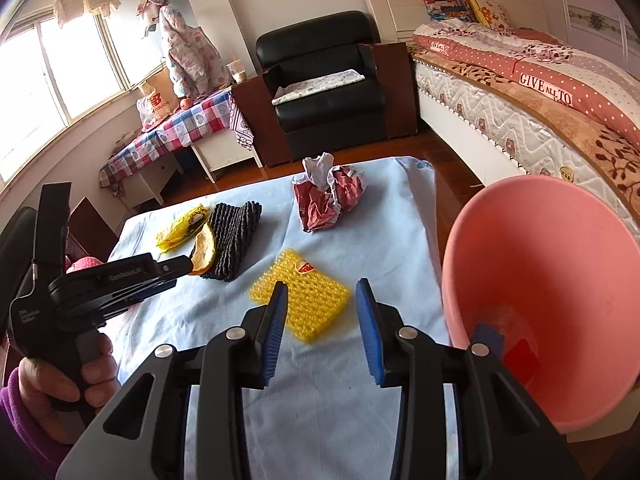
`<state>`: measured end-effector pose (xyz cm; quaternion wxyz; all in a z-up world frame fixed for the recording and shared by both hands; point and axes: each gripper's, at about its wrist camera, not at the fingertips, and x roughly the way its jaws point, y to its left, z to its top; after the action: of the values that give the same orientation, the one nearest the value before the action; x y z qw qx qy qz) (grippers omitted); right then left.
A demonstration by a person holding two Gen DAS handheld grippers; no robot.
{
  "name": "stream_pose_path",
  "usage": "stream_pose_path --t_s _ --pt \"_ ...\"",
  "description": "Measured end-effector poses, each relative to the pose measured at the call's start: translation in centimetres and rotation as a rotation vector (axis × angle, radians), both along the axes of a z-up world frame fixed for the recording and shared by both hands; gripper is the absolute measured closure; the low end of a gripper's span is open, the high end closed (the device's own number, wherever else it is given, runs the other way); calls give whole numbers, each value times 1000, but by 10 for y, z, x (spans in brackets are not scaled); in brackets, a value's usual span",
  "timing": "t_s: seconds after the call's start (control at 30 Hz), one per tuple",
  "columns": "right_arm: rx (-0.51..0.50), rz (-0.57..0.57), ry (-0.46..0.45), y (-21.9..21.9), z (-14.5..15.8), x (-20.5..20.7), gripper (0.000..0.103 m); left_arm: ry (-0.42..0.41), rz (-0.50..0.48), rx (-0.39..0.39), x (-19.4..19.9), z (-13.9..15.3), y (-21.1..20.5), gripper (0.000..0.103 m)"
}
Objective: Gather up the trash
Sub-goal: 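Grasp the orange peel with the left tool while the right tool grasps the yellow foam net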
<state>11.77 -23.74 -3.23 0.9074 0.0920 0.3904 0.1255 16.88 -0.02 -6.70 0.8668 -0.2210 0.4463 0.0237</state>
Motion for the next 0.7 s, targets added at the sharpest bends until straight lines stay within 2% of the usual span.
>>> stream_pose_path --t_s 0.13,0.2,0.3,0.7 --pt "23 26 31 2 -8 12 67 17 4 13 12 -10 0 73" --pt "40 36 53 4 -14 18 67 27 0 23 16 -14 1 88" --pt "38 50 77 8 -22 26 67 19 -13 25 18 -15 1 97" --pt "-22 42 126 12 -42 49 67 -10 -16 34 -5 -2 11 99"
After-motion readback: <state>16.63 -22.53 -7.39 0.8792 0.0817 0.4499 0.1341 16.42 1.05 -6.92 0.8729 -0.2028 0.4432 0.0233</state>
